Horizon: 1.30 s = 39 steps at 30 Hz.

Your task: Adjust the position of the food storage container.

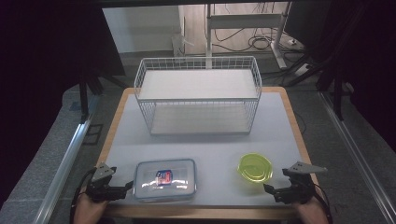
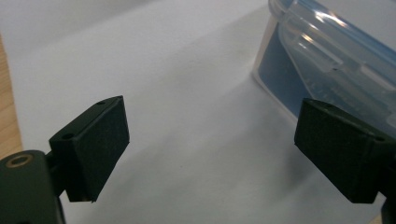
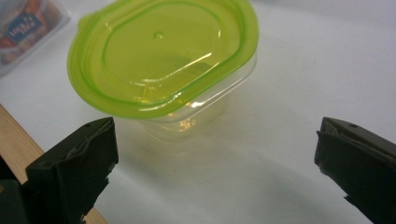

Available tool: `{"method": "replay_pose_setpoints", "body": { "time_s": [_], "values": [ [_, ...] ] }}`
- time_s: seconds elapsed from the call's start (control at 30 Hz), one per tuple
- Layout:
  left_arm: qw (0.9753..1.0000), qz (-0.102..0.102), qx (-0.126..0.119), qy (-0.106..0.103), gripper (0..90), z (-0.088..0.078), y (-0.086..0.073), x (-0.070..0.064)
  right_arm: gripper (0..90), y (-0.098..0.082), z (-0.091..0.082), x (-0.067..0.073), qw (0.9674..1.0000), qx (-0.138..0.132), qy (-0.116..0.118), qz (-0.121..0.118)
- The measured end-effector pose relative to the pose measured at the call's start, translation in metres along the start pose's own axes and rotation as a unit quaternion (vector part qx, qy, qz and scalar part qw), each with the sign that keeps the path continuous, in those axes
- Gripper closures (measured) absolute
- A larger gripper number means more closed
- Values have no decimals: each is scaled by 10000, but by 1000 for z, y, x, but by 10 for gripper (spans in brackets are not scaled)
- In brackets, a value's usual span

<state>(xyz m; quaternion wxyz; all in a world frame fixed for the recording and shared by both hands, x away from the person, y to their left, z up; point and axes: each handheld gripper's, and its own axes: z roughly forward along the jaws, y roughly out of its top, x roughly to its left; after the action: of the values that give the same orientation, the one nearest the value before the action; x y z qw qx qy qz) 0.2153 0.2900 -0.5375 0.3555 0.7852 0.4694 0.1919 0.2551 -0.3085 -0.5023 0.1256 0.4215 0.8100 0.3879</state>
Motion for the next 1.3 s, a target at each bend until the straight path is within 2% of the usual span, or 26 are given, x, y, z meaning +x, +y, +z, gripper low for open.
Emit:
{"method": "replay_pose_setpoints", "body": {
  "time_s": [0.13, 0.2, 0.47, 0.6, 0.67, 0.7, 0.73, 0.93, 1.03, 1.17, 1.3],
  "values": [
    [10000, -20, -34, 1, 100, -2, 0, -1, 0, 0, 3, 2, 9999, 94, -112, -5],
    [10000, -47, -79, -22, 100, -3, 1, -1, 0, -1, 3, 3, 9995, 198, -225, -119],
    [9999, -98, -27, -1, 90, -1, 1, -3, 0, -1, 0, 1, 9990, 306, -279, -188],
    [10000, -78, -2, 17, 89, -1, 1, -3, 51, 0, -1, 4, 9984, 369, -295, -306],
    [10000, -68, -9, 20, 89, -1, 1, -3, 105, 1, -2, 6, 9984, 396, -286, -275],
    [10000, -68, -9, 20, 89, -1, 1, -3, 105, 1, -2, 6, 9984, 396, -286, -275],
    [10000, -69, -10, 20, 89, -1, 1, -3, 178, 2, -4, 10, 9986, 405, -282, -215],
    [9999, 21, -61, 87, 84, -1, 1, -4, 392, 2, -11, 20, 9987, 489, -129, -119],
    [9999, 43, -72, 103, 84, -1, 1, -5, 538, 2, -13, 24, 9981, 583, -60, -186],
    [9999, 57, -84, 103, 84, -1, 1, -4, 758, 4, -18, 33, 9971, 635, 176, -393],
    [9999, 60, -88, 100, 84, -1, 1, -4, 871, 8, -17, 43, 9957, 606, 326, -621]
  ]
}}
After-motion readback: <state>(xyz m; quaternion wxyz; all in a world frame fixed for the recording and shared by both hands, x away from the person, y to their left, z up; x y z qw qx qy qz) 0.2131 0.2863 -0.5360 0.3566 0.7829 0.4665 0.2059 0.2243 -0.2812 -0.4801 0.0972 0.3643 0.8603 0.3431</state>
